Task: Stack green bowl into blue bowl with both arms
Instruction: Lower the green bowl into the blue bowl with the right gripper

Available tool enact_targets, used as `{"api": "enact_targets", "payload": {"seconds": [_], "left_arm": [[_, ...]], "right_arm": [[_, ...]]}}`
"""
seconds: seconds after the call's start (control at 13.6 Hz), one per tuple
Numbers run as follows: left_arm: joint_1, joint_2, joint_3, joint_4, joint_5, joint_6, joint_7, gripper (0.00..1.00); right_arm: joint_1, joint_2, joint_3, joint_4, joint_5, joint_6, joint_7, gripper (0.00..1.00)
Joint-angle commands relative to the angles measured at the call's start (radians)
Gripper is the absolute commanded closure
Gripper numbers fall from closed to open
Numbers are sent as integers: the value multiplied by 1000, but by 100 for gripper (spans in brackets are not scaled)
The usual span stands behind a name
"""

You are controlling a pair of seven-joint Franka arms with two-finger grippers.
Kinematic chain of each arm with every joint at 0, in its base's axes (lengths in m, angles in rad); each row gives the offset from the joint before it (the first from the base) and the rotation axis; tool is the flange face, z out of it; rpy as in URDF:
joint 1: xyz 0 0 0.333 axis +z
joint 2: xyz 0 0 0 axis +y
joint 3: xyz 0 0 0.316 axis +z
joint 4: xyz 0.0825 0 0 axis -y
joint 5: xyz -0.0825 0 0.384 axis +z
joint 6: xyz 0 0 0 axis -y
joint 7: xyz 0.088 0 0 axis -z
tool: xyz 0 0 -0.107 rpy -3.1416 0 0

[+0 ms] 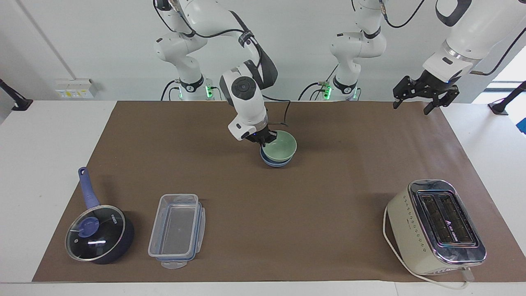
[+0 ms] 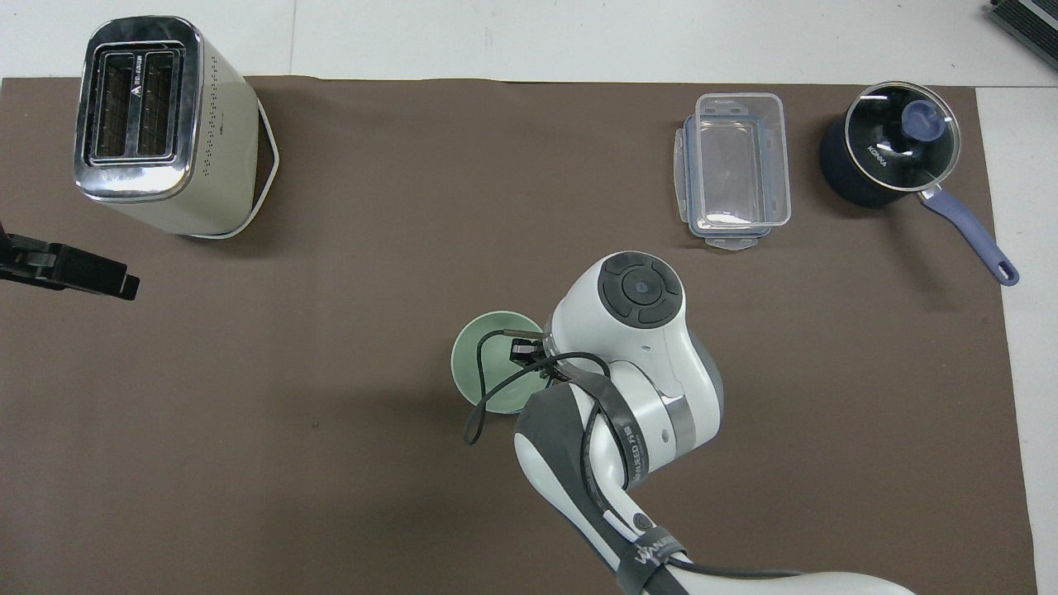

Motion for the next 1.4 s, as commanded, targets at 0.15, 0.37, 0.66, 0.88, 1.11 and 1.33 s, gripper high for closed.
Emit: {"api": "enact_targets", "payload": {"seconds": [0.15, 0.37, 0.66, 0.88, 1.11, 1.33], "left_arm": [[2, -25, -1, -26, 15, -2, -1, 0], [2, -25, -1, -26, 15, 1, -1, 0], [2, -25, -1, -26, 15, -2, -1, 0], [2, -25, -1, -26, 15, 1, -1, 0], [2, -25, -1, -26, 15, -2, -1, 0], [2, -25, -1, -26, 15, -1, -1, 0]], "right_arm": [[-17, -17, 3, -50, 35, 58, -77, 100], [-19, -8, 3, -50, 35, 64, -77, 100], [-11, -10, 3, -52, 35, 62, -70, 100], [-11, -13, 3, -58, 35, 62, -76, 100], [-10, -10, 3, -60, 35, 62, -76, 100], [-7, -8, 3, -60, 35, 62, -77, 100]]}}
